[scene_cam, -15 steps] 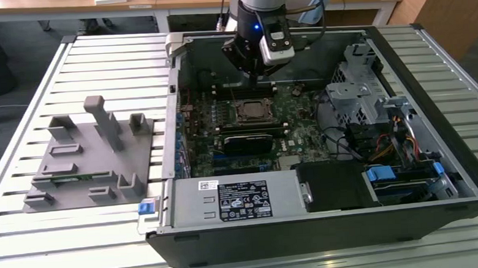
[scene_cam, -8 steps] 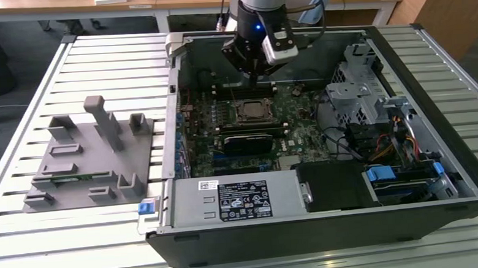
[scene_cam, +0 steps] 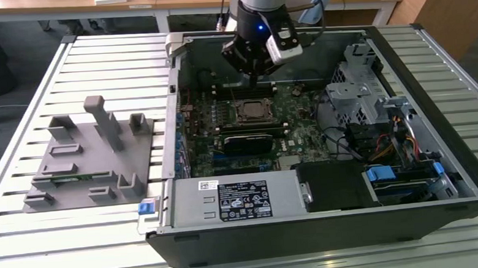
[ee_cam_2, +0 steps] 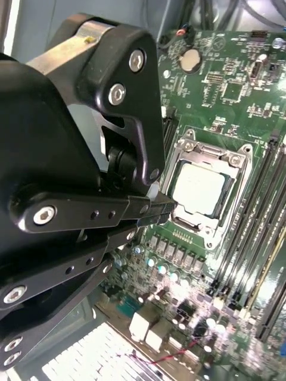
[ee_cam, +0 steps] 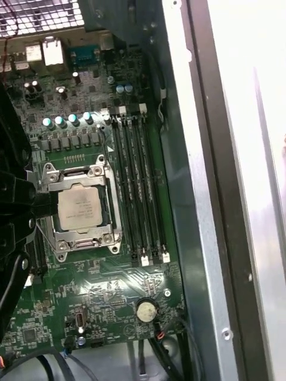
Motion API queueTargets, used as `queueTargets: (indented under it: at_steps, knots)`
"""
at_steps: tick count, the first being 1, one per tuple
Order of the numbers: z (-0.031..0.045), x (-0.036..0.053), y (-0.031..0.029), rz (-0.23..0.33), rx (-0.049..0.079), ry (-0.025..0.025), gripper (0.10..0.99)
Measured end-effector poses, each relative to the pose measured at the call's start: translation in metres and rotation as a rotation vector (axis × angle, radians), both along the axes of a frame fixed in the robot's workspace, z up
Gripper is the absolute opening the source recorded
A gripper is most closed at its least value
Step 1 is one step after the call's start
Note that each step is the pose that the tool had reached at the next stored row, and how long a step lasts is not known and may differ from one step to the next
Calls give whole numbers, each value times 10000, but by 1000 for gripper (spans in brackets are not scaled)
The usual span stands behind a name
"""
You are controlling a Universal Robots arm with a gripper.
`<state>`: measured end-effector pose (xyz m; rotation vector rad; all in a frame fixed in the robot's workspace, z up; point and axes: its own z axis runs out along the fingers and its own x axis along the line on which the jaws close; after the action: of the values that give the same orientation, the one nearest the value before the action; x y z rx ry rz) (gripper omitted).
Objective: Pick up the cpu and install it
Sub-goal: 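Install the first cpu locking lever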
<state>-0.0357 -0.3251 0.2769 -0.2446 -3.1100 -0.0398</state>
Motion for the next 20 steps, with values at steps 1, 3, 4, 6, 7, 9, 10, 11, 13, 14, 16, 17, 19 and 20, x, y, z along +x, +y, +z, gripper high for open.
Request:
queueTargets:
  at_steps: [1,3,4,6,7,9,10,11,13,14,16,17,19,20]
  knots:
    - [-2,-5,-3,69,4,-10,106]
    - [-5,-20,-7,81,44,-129,106]
    - [-8,-28,-8,83,80,-202,106]
    - [-11,-42,-10,98,135,-312,106]
    - [-11,-50,-12,117,151,-321,106]
    - [-12,-55,-13,170,159,-321,106]
    - [-13,-59,-13,222,161,-321,106]
    - [-14,-64,-13,301,163,-321,106]
    - [-15,-73,-13,419,164,-319,106]
    - [-15,-77,-13,448,164,-318,106]
    - [-16,-82,-13,482,165,-318,106]
    - [-16,-85,-13,490,166,-319,106]
    - [-17,-101,-14,500,167,-319,106]
    - [-17,-114,-14,501,167,-319,106]
